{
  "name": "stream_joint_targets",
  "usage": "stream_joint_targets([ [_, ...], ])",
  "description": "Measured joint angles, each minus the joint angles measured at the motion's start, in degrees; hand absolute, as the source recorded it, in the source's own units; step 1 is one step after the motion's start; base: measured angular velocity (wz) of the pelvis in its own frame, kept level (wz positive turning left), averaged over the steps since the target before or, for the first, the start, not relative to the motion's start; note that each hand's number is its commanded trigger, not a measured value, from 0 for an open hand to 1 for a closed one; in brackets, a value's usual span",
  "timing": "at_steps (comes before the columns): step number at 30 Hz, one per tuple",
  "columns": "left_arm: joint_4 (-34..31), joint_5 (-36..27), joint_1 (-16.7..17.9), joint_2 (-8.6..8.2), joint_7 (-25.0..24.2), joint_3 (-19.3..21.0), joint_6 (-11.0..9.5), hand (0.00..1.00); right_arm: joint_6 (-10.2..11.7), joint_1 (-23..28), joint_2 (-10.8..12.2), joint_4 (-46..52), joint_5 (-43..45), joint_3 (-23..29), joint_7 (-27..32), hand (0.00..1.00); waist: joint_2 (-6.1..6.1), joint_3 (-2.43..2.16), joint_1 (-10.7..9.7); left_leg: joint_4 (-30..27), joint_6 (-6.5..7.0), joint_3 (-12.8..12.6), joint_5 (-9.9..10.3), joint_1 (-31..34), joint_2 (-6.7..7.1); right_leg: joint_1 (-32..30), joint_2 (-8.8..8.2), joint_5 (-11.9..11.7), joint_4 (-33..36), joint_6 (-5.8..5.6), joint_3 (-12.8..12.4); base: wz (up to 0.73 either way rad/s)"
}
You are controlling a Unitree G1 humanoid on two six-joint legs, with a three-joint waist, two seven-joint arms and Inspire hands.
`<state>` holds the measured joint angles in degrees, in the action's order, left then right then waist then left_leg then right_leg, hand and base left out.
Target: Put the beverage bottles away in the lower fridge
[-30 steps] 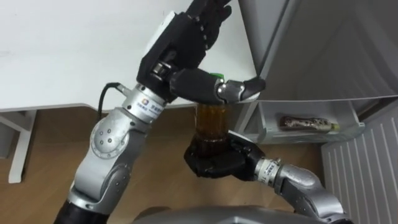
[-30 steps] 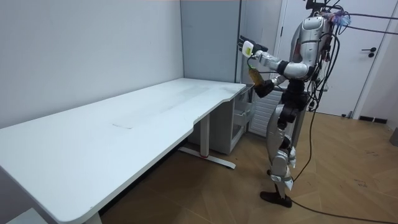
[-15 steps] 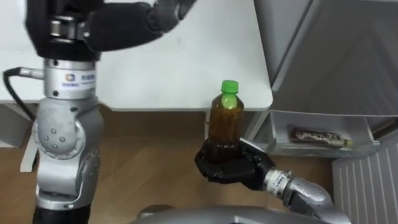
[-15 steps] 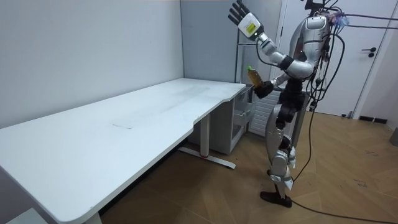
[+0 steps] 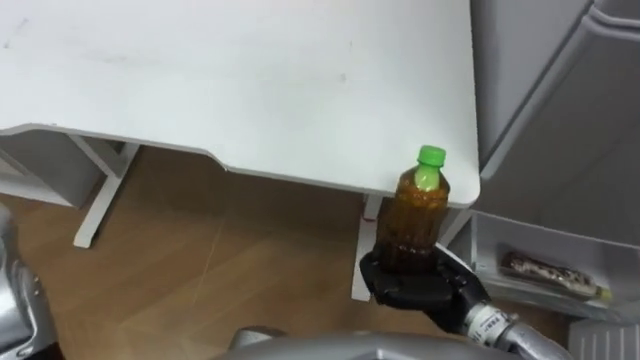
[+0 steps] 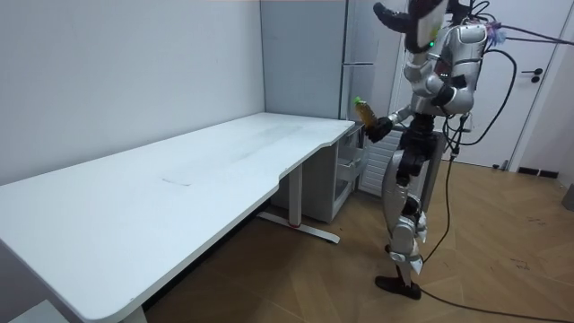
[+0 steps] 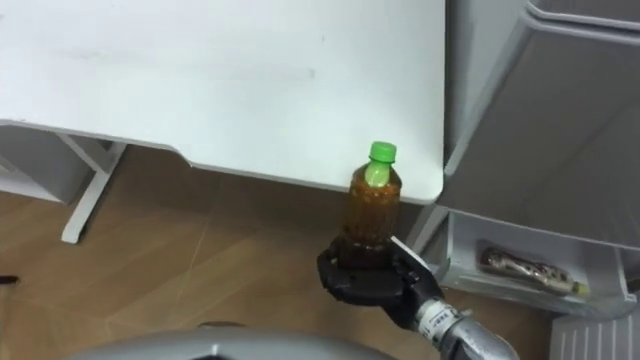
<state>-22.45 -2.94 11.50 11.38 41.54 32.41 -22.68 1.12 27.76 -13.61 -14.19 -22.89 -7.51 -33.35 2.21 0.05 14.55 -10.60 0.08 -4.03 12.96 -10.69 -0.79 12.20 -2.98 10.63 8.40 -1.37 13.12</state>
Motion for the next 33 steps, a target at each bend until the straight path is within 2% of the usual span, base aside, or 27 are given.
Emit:
stream_joint_targets([
  [2,5.9,-3.8,3.2,0.94,5.1,0.6,0.2,0.00,-1.6,0.0,-0.4,2.1,-0.2,-0.1,3.1,1.00,0.46,-0.04,0.5,0.0,0.01,0.5,0.0,0.1,0.20,-0.1,-0.09,0.0,-0.4,-0.01,0.0,0.00],
  [4,10.6,-7.3,4.8,1.09,8.1,0.5,0.3,0.00,-2.1,0.0,-0.4,3.9,-0.2,-0.3,5.4,1.00,0.73,-0.16,1.2,0.4,0.05,0.7,0.0,0.0,0.27,-0.1,-0.11,0.0,-0.3,-0.03,0.0,0.00],
  [8,22.7,-17.1,8.4,1.32,12.0,-2.0,0.6,0.00,-2.2,-0.5,0.4,4.7,-0.5,-0.5,10.8,1.00,0.81,-0.19,1.0,0.6,0.10,1.2,-0.2,-0.1,0.43,-0.1,-0.16,0.0,-0.1,-0.08,0.4,0.04],
  [10,29.7,-21.7,11.2,0.65,13.6,-6.3,1.2,0.00,-2.7,-1.1,0.9,5.2,-0.4,-0.5,15.2,1.00,0.34,-0.09,1.1,0.9,0.11,1.2,-0.2,0.0,0.43,-0.3,-0.18,0.1,0.0,-0.18,0.4,0.00],
  [11,33.1,-23.5,11.7,0.47,14.2,-8.7,1.5,0.00,-3.4,-1.7,1.1,6.1,0.0,-0.5,17.2,1.00,0.02,0.11,1.0,0.9,0.10,1.2,-0.2,0.1,0.39,-0.6,-0.20,0.2,0.3,-0.20,0.4,0.00],
  [15,43.1,-27.8,12.4,-0.89,15.0,-16.3,1.8,0.00,-5.0,-2.7,1.3,9.0,2.6,-1.2,20.9,1.00,-0.81,0.22,-0.2,1.2,0.12,1.1,-0.1,1.1,0.46,-1.4,-0.24,0.3,0.5,-0.24,0.2,-0.03],
  [16,46.2,-29.0,12.4,-1.35,15.0,-18.3,1.8,0.00,-5.0,-2.9,1.5,9.5,3.7,-1.8,22.0,1.00,-1.07,0.12,-0.5,1.2,0.12,0.8,-0.1,1.1,0.40,-2.0,-0.13,0.3,0.6,-0.23,-0.5,-0.16],
  [18,51.9,-29.4,11.8,-1.51,14.1,-20.9,2.3,0.00,-5.7,-3.4,1.5,10.2,6.2,-2.6,22.9,1.00,-1.33,0.22,-1.4,1.3,0.12,0.7,-0.1,1.1,0.33,-2.1,-0.09,0.3,0.8,-0.23,-0.8,-0.13],
  [21,61.2,-29.3,11.7,-1.56,10.1,-26.2,2.6,0.00,-6.2,-4.3,1.4,10.6,9.5,-2.7,22.9,1.00,-1.35,0.34,-2.5,1.8,0.23,-0.4,-0.1,0.7,0.23,-2.6,-0.02,0.3,1.2,-0.23,-2.0,-0.16],
  [24,68.6,-28.8,11.6,-1.70,5.3,-30.3,3.8,0.00,-6.3,-4.7,1.7,12.5,11.7,-2.5,24.3,1.00,-1.51,0.39,-5.2,1.9,0.32,-0.6,0.0,1.2,0.34,-2.9,-0.11,0.2,1.4,-0.27,-2.6,-0.07],
  [26,73.2,-28.8,11.9,-1.81,1.8,-32.2,4.3,0.00,-6.1,-5.2,1.3,14.4,14.5,-1.4,25.2,1.00,-1.45,0.50,-8.1,1.9,0.36,-0.8,0.0,1.2,0.38,-3.0,-0.12,0.2,1.5,-0.29,-2.9,-0.04],
  [30,77.6,-28.3,10.4,-1.94,-3.9,-35.2,5.0,0.00,-5.7,-6.4,1.4,15.0,19.9,1.4,28.1,1.00,-1.01,0.86,-11.1,1.8,0.43,-1.0,0.0,1.7,0.31,-3.6,-0.12,0.2,1.9,-0.29,-2.9,-0.03],
  [33,78.5,-26.1,8.8,-1.94,-7.6,-35.4,5.0,0.00,-3.2,-8.7,1.7,15.4,23.4,5.2,32.3,1.00,-0.75,0.67,-11.9,1.2,0.43,-1.9,0.0,3.1,0.18,-5.5,-0.08,0.1,2.9,-0.20,-3.7,-0.12],
])
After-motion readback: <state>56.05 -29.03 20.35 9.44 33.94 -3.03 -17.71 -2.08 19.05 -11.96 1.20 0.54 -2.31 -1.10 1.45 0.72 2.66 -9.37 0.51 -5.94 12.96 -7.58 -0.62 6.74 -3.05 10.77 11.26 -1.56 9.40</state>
